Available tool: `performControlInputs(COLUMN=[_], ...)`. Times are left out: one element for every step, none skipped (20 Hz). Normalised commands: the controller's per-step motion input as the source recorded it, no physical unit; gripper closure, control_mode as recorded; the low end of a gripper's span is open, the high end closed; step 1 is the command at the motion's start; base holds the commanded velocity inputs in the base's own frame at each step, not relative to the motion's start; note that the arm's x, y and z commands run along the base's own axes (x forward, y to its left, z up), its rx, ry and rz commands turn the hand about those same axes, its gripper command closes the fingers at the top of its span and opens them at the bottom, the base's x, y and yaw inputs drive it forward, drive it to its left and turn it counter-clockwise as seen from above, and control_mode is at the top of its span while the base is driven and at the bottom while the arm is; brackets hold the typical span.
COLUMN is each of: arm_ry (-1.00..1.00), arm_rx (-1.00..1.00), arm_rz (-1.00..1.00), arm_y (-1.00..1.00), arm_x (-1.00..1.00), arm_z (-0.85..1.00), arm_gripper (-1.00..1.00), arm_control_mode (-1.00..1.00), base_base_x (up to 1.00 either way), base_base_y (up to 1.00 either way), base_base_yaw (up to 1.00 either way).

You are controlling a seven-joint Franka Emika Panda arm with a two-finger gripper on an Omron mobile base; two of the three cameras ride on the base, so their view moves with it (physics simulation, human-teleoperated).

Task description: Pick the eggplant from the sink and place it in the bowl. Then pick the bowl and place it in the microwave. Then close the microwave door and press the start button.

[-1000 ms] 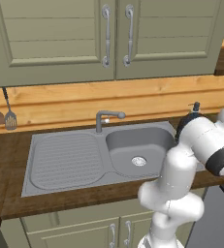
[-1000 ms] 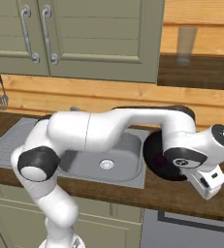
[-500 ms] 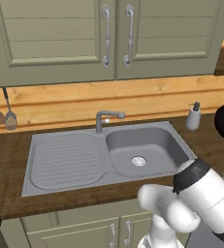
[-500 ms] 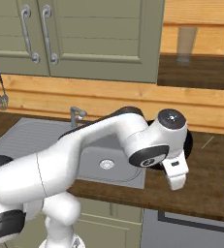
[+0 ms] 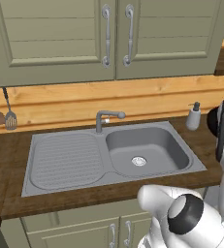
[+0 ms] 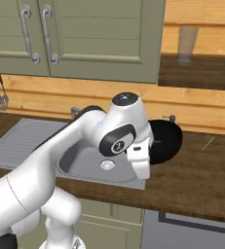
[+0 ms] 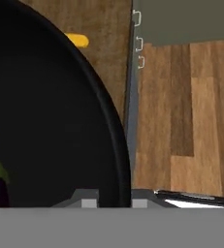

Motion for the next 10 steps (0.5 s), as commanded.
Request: performControlInputs(arm_ry=[0.17, 0.19, 0.17, 0.18, 0.15, 0.15, 0.13, 0.05, 0.0, 0.0], arm_rx=[0.0, 0.0, 0.0, 0.0, 0.0, 0.0, 0.0, 0.04, 0.01, 0.0], arm_rz=[-0.18, -0.15, -0.09, -0.05, -0.03, -0.01, 0.0, 0.0, 0.0, 0.0], arm_y=[0.36, 0.41, 0.42, 0.33, 0.36, 0.34, 0.24, 0.23, 0.38, 0.42], arm_x=[0.0, 0.0, -0.06, -0.2, -0.34, -0.34, -0.36, -0.32, -0.23, -0.09], arm_z=[0.39, 0.46, 0.41, 0.32, 0.29, 0.16, 0.0, 0.0, 0.0, -0.14], arm_gripper=[1.0, 1.0, 1.0, 1.0, 1.0, 1.0, 1.0, 1.0, 1.0, 1.0], arm_control_mode=[-1.0, -1.0, -1.0, -1.0, -1.0, -1.0, -1.0, -1.0, -1.0, -1.0], base_base_x=[0.0, 0.0, 0.0, 0.0, 0.0, 0.0, 0.0, 0.0, 0.0, 0.0], base_base_y=[0.0, 0.0, 0.0, 0.0, 0.0, 0.0, 0.0, 0.0, 0.0, 0.0], base_base_yaw=[0.0, 0.0, 0.0, 0.0, 0.0, 0.0, 0.0, 0.0, 0.0, 0.0])
